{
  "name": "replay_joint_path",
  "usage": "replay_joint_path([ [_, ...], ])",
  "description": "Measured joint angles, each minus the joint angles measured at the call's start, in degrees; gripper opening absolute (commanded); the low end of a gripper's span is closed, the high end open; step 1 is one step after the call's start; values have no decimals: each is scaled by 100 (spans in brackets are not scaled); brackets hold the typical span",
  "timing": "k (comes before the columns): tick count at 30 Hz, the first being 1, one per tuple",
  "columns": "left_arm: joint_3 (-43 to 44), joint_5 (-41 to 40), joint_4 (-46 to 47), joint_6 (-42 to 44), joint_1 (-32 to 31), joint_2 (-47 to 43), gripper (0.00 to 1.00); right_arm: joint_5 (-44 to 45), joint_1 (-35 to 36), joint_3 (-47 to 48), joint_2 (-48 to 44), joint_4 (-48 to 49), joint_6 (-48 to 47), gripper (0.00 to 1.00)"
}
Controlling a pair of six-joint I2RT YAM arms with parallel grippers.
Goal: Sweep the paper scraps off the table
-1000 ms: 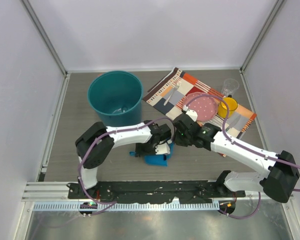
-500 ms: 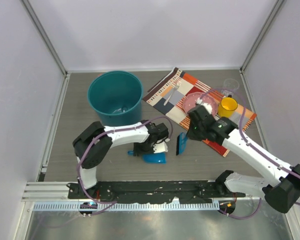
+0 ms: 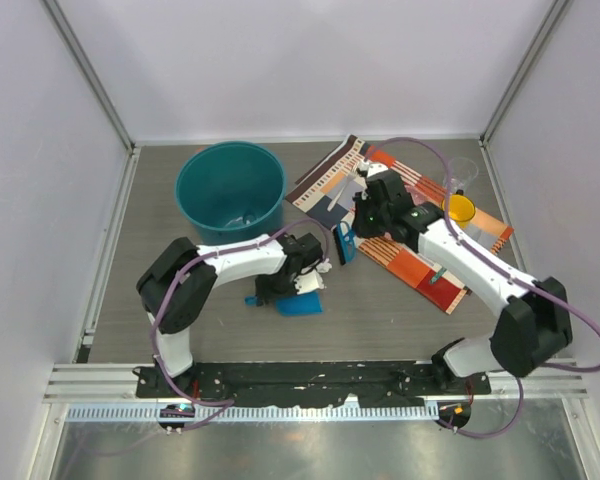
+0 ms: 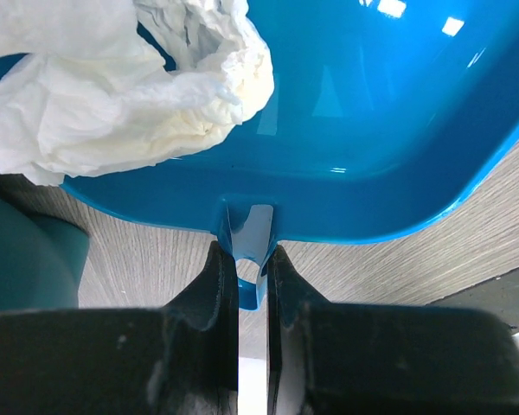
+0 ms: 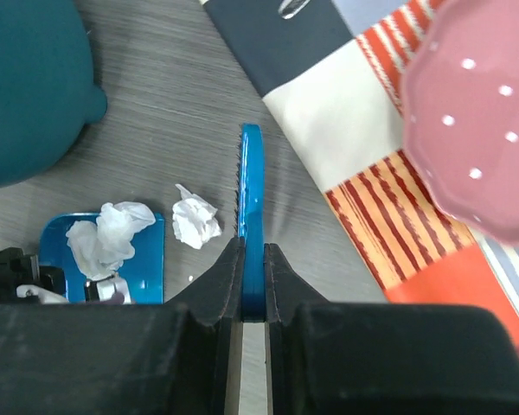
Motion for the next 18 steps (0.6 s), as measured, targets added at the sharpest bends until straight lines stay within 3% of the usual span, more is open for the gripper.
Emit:
replay_joint_path([
  [7, 0, -44, 7, -94, 114, 2, 0, -798, -118, 125, 881, 354, -396, 1],
  [18, 286, -232, -11, -114, 184, 247, 0, -2393, -262, -656, 881, 1281, -334, 1],
])
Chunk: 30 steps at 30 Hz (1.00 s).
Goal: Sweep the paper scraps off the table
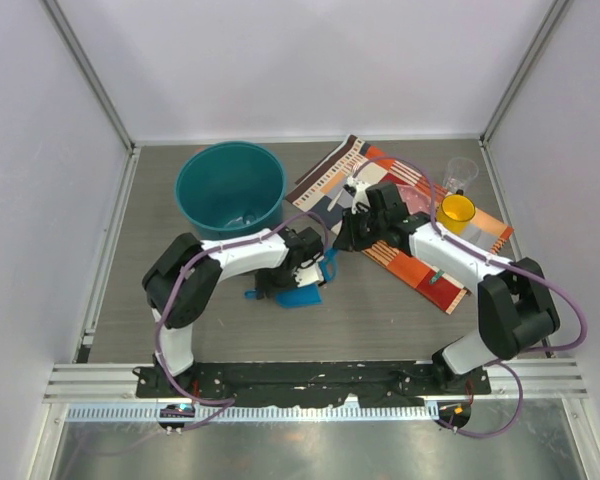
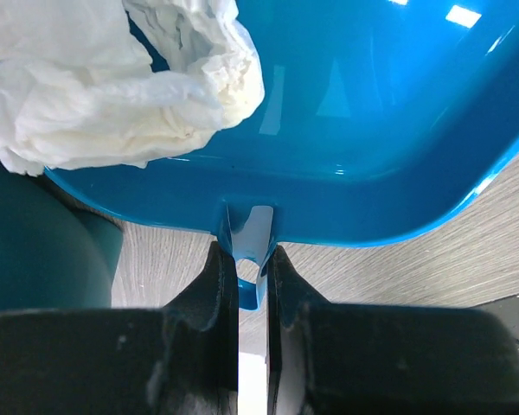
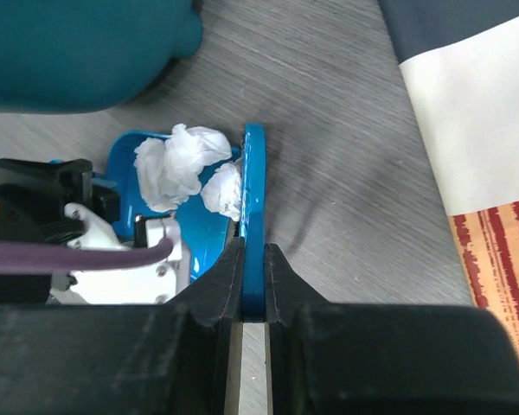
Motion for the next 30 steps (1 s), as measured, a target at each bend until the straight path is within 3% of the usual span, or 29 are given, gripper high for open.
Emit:
replay_joint_path([
  [8, 111, -98, 74, 0, 37, 83, 0, -686, -22, -693, -723, 424, 389, 1],
  [14, 170, 90, 151, 35, 52, 92, 0, -603, -66, -1071, -1226, 588, 704, 1],
  [19, 201, 474, 184, 83, 153, 90, 0, -345, -61, -1080, -1342, 472, 861, 1],
  [30, 188, 1010, 555, 136, 221, -271, 0, 955, -63, -463, -2065, -999, 883, 1],
])
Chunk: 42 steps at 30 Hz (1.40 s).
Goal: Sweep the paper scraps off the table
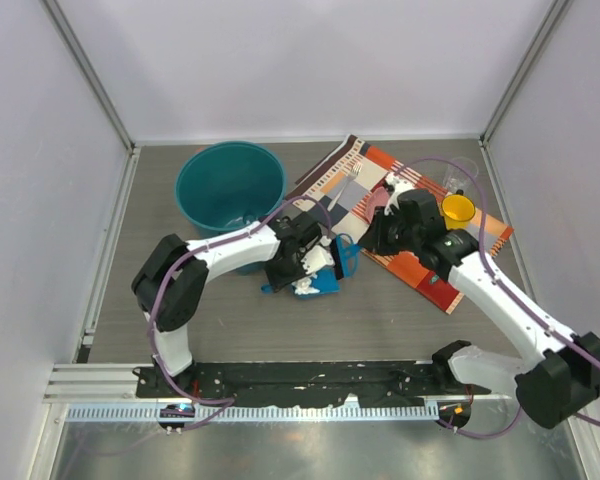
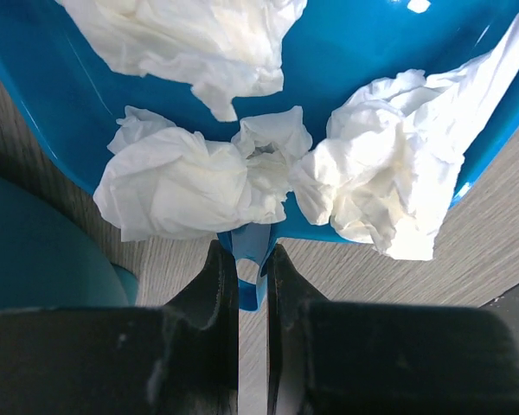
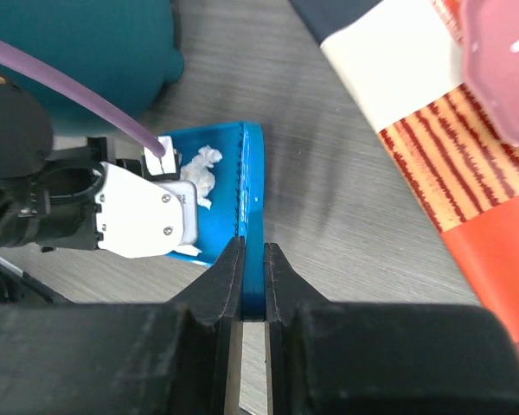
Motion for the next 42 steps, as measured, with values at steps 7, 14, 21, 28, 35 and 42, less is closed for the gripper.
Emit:
replay_joint_path([
  [7, 33, 203, -9, 15, 0, -50, 0, 662, -31, 520, -638, -428, -4, 1],
  [14, 573, 595, -385, -15, 0, -317, 0, 1580, -48, 732, -964, -876, -7, 1],
  [21, 1119, 675, -898, -61, -197, -813, 0, 1965, -57, 732, -986, -1191, 0, 1],
  [28, 1574, 391, -1478, -61, -656, -968, 0, 2120, -61, 723, -988, -1220, 0, 1],
  [35, 2382, 155, -1969, -59, -699, -970, 0, 2173, -68, 595, -1038, -1220, -2, 1],
  [42, 3552, -195, -2374, -22, -734, -968, 0, 2173, -68, 413, -1102, -1233, -2, 1],
])
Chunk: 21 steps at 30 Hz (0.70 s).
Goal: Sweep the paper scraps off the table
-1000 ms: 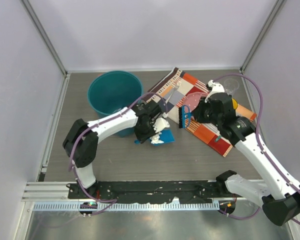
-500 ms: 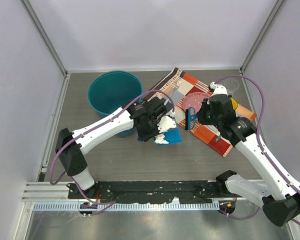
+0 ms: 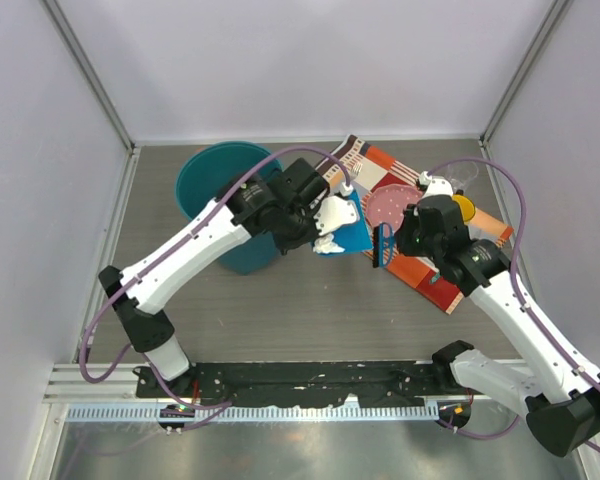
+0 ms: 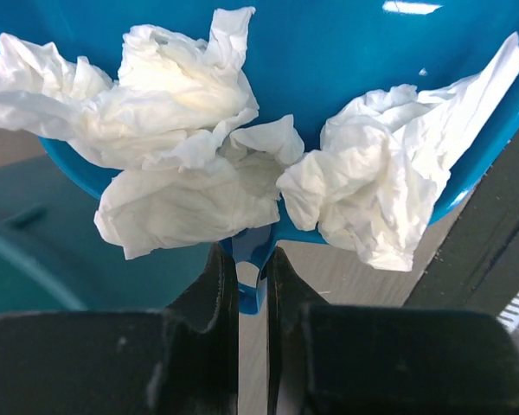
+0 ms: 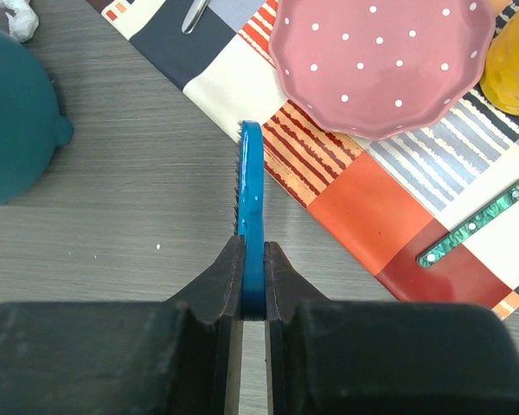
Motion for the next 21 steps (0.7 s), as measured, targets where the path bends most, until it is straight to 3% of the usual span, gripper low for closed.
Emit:
replay_joint_path([
  [11, 1609, -809, -118, 87, -4, 334, 0, -28, 0, -90, -37, -20, 0, 1],
  [21, 2037, -1421, -131, 170, 199, 398, 0, -68, 0, -162, -249, -24, -4, 1],
])
